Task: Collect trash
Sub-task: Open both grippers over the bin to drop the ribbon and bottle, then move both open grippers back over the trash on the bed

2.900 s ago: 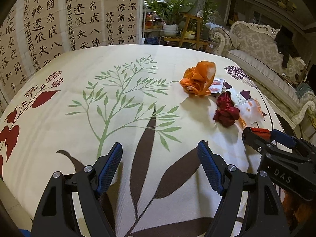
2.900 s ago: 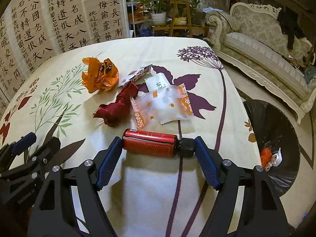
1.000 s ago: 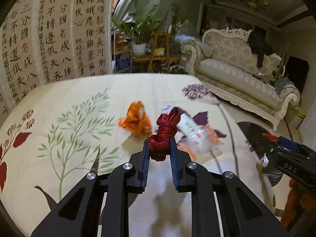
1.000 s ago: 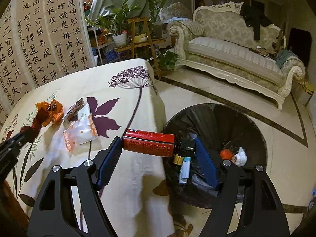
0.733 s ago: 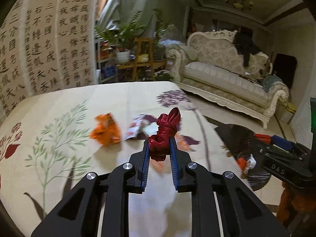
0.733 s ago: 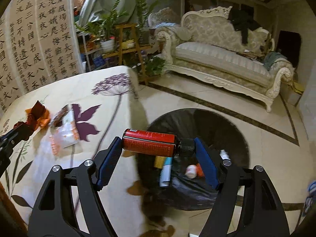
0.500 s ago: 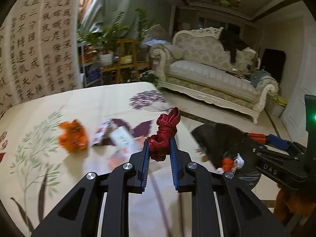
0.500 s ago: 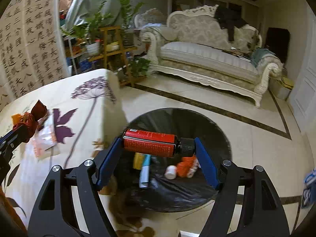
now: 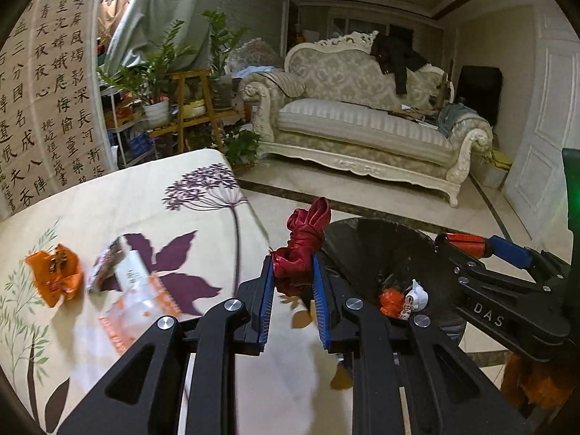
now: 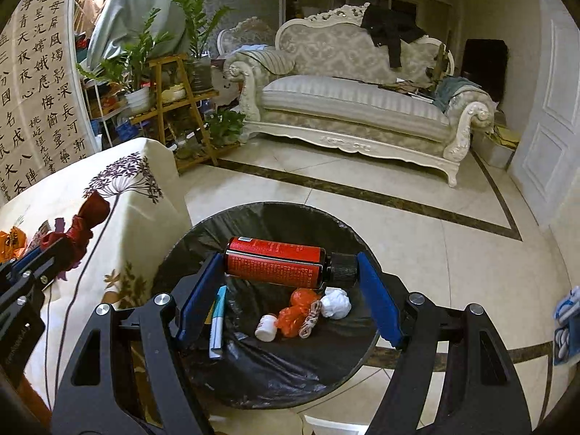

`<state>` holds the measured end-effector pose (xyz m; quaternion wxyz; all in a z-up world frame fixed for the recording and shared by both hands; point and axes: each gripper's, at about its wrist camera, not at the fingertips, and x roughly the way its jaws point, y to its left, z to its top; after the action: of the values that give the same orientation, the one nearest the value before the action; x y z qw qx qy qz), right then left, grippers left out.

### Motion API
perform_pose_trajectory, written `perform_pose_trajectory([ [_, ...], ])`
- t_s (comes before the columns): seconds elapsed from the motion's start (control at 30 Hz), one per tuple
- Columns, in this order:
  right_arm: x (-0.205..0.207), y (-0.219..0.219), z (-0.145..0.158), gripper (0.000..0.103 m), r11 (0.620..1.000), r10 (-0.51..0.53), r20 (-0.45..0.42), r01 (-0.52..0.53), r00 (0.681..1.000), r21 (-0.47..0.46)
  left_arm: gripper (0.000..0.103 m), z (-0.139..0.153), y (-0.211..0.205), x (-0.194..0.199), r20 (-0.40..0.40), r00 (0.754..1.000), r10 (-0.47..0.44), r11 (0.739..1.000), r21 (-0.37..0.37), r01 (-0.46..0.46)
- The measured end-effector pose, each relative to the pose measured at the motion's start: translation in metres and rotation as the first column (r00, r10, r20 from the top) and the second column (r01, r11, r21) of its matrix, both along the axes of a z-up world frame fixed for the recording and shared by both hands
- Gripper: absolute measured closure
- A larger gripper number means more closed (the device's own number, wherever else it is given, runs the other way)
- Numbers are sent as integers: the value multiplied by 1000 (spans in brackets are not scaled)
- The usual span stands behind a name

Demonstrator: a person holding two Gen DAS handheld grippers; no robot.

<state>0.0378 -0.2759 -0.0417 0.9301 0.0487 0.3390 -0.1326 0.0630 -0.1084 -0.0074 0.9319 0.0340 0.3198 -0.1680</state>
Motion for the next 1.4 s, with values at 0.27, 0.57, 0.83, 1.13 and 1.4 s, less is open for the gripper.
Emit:
perform_pose_trajectory([
  [0.27,6,-12,-10,30,1000,-12,-18,12,1000,29,81,-9,-28,6,-13,999,-41,998,44,42],
  [0.57,4,-26,-12,27,997,-46,-20,47,999,53,58,-12,-36,10,-24,998,-61,996,61,62],
  [0.83,1,-30,-11,27,997,-57,-15,58,998,56,40,-7,-29,7,-14,999,-33,998,46,33],
  [1.13,-3,-10,-5,27,998,-14,-10,15,1000,62,32,4,3,2,-1,1000,28,999,31,-28],
  [1.4,-1,18,1,27,998,34,-9,-33,999,62,31,11,40,-5,9,996,94,995,25,-94],
])
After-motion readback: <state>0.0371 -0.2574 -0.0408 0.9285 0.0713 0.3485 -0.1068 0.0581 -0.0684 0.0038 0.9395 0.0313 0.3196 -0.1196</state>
